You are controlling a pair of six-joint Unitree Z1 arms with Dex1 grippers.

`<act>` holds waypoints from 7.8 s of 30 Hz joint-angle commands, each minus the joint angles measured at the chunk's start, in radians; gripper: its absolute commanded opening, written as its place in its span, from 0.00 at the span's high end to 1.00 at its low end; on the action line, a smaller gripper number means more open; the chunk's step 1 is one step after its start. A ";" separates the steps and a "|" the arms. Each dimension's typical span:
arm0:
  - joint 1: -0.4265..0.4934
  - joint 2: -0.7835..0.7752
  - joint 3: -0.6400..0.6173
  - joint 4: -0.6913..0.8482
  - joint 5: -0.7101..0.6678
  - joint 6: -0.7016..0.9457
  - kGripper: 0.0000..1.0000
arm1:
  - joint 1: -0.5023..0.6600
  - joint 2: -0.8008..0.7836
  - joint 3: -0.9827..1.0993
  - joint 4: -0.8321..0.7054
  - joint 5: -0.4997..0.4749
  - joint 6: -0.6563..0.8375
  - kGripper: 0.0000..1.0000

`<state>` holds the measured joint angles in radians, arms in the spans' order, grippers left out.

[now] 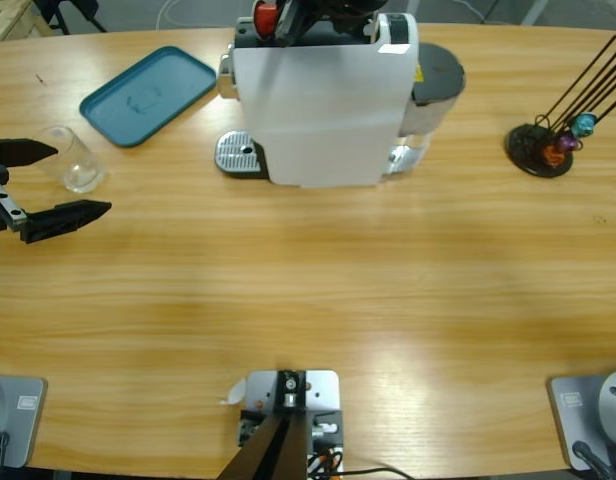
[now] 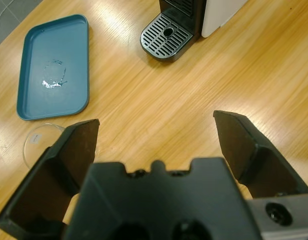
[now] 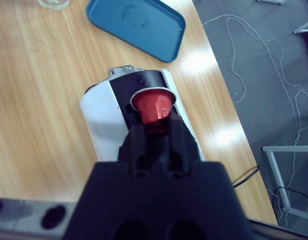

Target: Pour coffee

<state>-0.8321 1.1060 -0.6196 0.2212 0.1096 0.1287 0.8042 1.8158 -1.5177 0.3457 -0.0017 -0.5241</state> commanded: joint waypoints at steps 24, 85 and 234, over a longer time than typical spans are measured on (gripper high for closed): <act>-0.009 -0.045 0.028 -0.019 0.030 -0.055 0.00 | 0.138 -0.406 0.394 -0.141 0.156 0.404 0.42; -0.045 -0.010 0.037 -0.008 0.022 -0.081 0.00 | 0.205 0.090 0.335 -0.617 -0.276 1.099 1.00; 0.574 0.179 0.148 -0.507 0.077 0.008 0.00 | 0.119 -0.437 0.697 -0.232 -0.167 0.707 0.00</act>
<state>-0.4328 1.2541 -0.4403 -0.3207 0.4388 0.0790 0.9289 1.3202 -0.8394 0.1426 -0.1519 0.1718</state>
